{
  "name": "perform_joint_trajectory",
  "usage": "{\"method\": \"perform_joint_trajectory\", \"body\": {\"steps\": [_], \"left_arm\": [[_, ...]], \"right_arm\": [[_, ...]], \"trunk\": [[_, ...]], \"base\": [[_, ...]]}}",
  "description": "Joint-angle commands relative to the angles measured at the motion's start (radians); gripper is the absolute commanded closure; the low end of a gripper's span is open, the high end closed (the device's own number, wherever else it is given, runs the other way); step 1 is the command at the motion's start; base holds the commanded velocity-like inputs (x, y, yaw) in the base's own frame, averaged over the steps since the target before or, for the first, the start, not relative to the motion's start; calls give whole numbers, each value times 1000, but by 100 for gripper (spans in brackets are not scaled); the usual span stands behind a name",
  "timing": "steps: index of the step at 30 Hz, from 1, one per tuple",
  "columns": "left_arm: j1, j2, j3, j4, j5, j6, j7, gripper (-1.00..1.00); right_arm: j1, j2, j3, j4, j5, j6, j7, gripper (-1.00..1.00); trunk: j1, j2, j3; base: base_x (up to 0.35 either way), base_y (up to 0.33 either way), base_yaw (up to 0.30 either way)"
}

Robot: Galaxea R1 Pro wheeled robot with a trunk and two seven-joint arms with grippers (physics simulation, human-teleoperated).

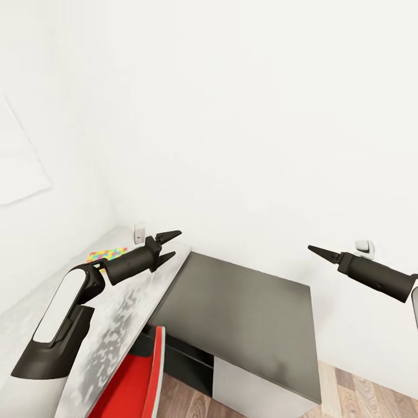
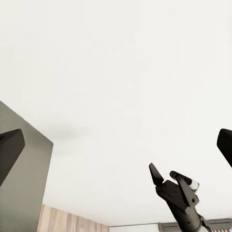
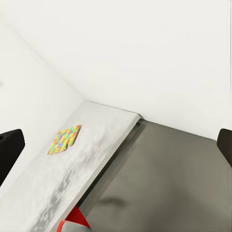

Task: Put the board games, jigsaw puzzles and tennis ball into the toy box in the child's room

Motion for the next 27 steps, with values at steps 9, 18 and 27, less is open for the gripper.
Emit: {"method": "perform_joint_trajectory", "body": {"steps": [9,18,27], "left_arm": [[1,0,-1,3,10,0,8,-100],[2,0,-3,4,10,0,9,-100],[2,0,-2,5,9,0,10,-100]], "right_arm": [[-1,-1,-6,5,2,4,-7,-100],[-1,-1,-7,8,3,4,-10,-100],[-1,-2,-8,10,3,4,-10,-100]], "trunk": [[1,-2,-2],[1,-2,-2],[1,-2,-2]], "base": [[-6,-1,22],[-44,-7,5],[-10,-2,1]]}}
